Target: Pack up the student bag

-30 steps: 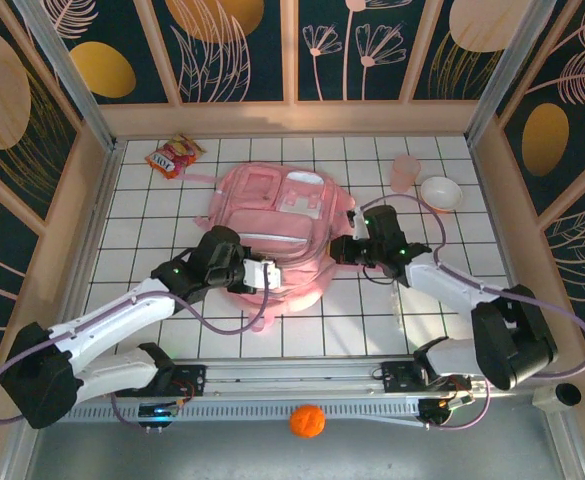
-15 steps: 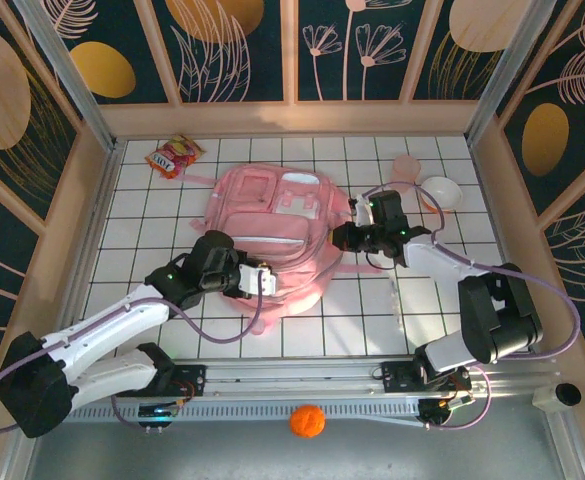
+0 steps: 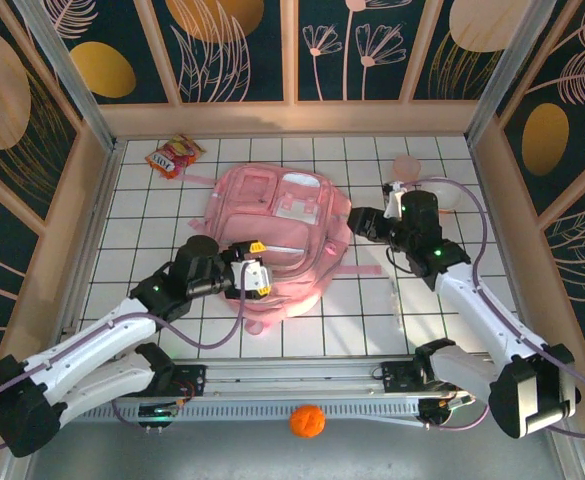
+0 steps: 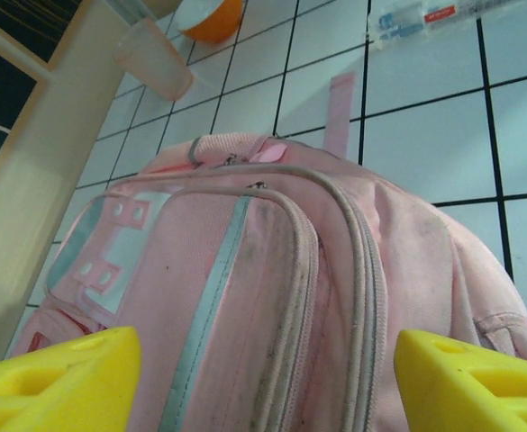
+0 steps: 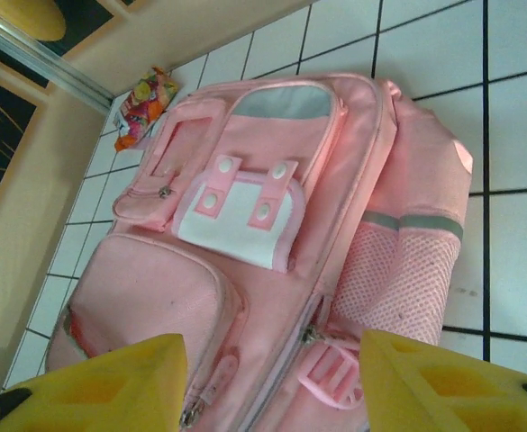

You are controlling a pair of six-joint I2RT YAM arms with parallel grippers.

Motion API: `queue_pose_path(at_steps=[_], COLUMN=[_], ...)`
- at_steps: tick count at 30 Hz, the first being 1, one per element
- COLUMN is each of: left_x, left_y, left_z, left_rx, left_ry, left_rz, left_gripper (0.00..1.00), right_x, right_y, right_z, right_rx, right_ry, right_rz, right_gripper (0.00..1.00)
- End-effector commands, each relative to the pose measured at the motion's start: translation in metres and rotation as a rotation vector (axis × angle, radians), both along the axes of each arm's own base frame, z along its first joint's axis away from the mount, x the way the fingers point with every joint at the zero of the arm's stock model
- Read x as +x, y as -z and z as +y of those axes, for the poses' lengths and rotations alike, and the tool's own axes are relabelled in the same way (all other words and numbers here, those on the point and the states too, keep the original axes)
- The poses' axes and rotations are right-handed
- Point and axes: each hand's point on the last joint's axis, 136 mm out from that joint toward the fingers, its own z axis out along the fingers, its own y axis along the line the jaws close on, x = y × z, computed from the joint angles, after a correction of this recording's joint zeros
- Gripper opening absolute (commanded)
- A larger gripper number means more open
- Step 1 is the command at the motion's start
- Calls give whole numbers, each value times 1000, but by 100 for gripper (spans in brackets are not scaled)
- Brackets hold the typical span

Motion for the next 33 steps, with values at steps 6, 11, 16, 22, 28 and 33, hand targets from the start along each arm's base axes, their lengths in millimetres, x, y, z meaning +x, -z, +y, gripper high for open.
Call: queue_pose_path(at_steps=[6, 11, 16, 22, 28, 33], left_x=[28, 42, 52, 49, 48, 41], left_y=[21, 29, 37, 42, 30, 21], left_z=[-14, -18, -13, -16, -14, -15], left_rx=[118, 157, 202, 203, 65, -65], left_ry=[-2, -18, -55, -35, -52, -46], left_rz=[-3, -10, -42, -19, 31, 115], left_gripper=[75, 73, 58, 25, 0, 0], right_x=[-14, -9, -9, -12, -9, -13], right_y=[51, 64, 65, 47, 17, -14], right_z=[30, 45, 51, 51, 27, 11], right_rx=[31, 26, 39, 44, 21, 10], right_ry=[-28, -56, -72, -90, 5, 54], right_rz=[155, 164, 143, 56, -119, -260], right_gripper=[54, 54, 53, 53, 53, 54])
